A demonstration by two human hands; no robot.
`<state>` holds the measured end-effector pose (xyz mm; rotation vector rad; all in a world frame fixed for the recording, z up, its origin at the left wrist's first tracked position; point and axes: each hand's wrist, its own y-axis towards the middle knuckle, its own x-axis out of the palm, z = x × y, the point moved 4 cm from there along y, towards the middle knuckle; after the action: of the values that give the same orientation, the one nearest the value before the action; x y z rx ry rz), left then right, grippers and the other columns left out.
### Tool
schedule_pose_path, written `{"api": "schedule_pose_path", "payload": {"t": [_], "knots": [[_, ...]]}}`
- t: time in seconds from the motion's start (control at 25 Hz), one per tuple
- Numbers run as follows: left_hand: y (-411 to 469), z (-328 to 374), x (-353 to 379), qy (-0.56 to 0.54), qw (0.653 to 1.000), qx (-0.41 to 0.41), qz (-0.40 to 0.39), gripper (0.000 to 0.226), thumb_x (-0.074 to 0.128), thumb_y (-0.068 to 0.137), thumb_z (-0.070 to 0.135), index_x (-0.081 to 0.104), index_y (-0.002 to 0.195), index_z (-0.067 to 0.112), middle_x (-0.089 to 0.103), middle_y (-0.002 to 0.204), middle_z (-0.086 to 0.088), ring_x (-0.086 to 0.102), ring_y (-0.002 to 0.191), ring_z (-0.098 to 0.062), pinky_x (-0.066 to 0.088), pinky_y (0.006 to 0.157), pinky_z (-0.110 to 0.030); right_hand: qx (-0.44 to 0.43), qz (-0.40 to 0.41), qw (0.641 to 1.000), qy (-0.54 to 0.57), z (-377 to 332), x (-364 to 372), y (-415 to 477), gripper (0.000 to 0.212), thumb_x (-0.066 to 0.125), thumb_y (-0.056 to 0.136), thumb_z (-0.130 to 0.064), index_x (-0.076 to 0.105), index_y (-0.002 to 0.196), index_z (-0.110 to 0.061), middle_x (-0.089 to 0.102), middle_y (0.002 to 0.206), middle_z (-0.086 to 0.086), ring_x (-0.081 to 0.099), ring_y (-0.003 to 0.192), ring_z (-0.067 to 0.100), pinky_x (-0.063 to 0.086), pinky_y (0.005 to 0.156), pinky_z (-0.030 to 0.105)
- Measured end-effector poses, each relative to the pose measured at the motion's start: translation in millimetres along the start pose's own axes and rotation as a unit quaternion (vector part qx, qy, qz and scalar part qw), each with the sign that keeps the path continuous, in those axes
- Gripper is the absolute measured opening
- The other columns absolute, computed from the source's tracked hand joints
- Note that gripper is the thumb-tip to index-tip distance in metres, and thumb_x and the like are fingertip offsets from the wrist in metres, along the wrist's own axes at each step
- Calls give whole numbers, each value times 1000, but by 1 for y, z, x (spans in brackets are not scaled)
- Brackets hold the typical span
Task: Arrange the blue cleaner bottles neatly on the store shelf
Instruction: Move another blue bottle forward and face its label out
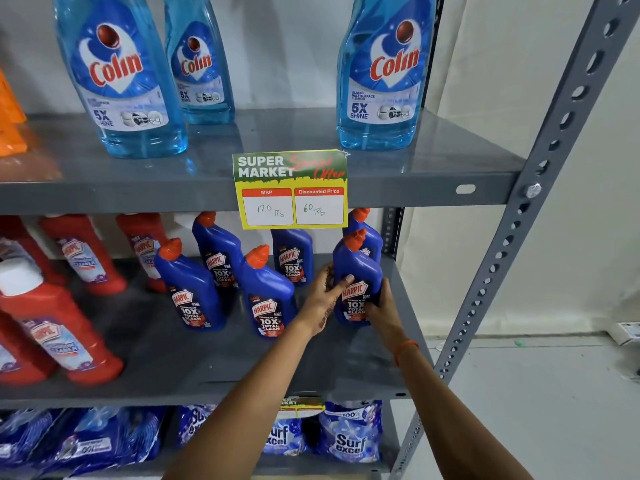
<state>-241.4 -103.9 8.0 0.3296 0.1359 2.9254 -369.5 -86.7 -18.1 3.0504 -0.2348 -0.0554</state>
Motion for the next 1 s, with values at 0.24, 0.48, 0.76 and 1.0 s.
{"api": "schedule_pose_path", "payload": {"t": [0.24,0.48,0.76,1.0], "knots": [[7,-17,-4,72,997,1,-7,34,69,82,14,54,112,19,66,105,-1,66,92,-2,53,74,-14,13,22,1000,-16,14,-6,7,59,36,75,21,46,116,-20,60,98,6,59,89,17,56,66,17],[0,-46,-14,157,986,-33,-49,46,68,80,4,49,122,4,63,118,-20,60,104,-20,51,86,-21,57,79,992,-80,26,-8,0,33,45,83,8,52,112,-7,62,104,15,58,96,29,50,88,45],[-35,-54,-2,204,978,-33,-25,43,74,75,11,56,115,6,68,112,-16,63,95,-18,49,74,-9,72,149,980,-113,27,-21,-44,43,33,79,13,53,111,-7,60,96,9,53,83,18,46,63,14],[-75,-56,12,215,977,-3,2,48,74,75,7,56,119,1,67,113,-16,62,95,-16,45,71,1,81,159,982,-57,31,-31,-81,40,33,81,12,55,107,-8,63,99,10,58,84,18,49,72,30]]}}
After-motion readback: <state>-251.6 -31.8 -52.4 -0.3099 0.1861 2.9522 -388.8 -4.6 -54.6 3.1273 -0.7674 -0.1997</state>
